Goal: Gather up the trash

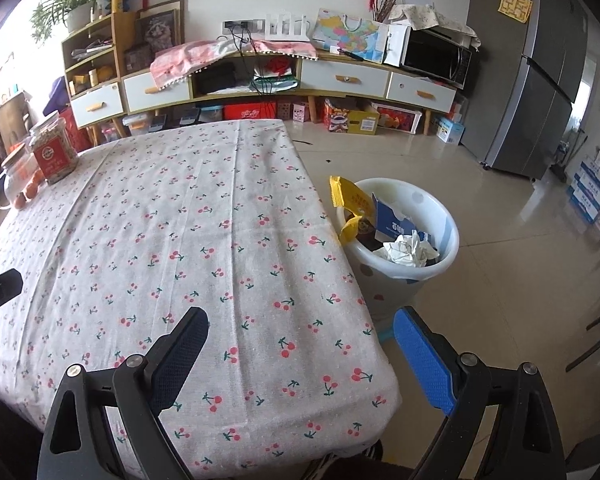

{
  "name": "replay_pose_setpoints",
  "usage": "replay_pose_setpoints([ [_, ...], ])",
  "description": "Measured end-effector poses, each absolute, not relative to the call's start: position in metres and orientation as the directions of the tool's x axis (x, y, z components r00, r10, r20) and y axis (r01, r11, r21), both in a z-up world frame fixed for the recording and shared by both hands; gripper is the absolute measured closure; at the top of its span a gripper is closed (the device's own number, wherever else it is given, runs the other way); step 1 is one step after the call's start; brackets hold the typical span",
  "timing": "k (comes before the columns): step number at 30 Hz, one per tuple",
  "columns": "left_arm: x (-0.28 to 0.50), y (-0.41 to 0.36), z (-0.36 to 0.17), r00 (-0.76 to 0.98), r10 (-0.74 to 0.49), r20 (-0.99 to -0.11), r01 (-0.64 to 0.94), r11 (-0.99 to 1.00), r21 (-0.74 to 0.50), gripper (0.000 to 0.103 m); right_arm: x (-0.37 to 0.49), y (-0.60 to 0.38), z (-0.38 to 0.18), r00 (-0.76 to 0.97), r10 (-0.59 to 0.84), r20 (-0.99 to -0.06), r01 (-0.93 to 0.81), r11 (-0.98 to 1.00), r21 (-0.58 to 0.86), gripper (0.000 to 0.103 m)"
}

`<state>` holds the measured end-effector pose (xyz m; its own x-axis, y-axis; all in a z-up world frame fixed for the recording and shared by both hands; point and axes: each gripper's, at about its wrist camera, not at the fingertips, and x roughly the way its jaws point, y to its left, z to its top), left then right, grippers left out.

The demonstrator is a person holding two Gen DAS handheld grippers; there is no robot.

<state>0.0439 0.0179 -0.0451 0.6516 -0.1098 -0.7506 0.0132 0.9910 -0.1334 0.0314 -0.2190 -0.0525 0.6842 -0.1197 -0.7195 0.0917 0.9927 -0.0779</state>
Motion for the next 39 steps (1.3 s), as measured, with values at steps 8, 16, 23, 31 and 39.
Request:
replay_pose_setpoints([
  [8,0.040,0.018,-0.045,0.662,-0.097,-0.743,0.015,0.993,-0.116,0.001,0.030,-0.219,-0.049,0.706,-0.099,-0.701,0.081,0.995,-0.060,0.008],
  [16,0.037,0.013,-0.044,0.667,-0.095,-0.739,0.026,0.994,-0.104,0.001,0.029,-0.221,-0.047,0.718,-0.099,-0.689,0.084,0.995,-0.055,0.008],
  [23,0.036,0.010,-0.042,0.673,-0.092,-0.734,0.031,0.995,-0.097,0.001,0.028,-0.222,-0.047,0.719,-0.098,-0.689,0.085,0.995,-0.053,0.008],
  [31,0.036,0.009,-0.043,0.672,-0.093,-0.734,0.034,0.995,-0.095,0.001,0.028,-0.223,-0.046,0.720,-0.104,-0.686,0.093,0.994,-0.053,0.008],
  [39,0.035,0.006,-0.043,0.669,-0.097,-0.737,0.044,0.995,-0.091,0.001,0.028,-0.223,-0.046,0.719,-0.105,-0.687,0.091,0.994,-0.057,0.008],
])
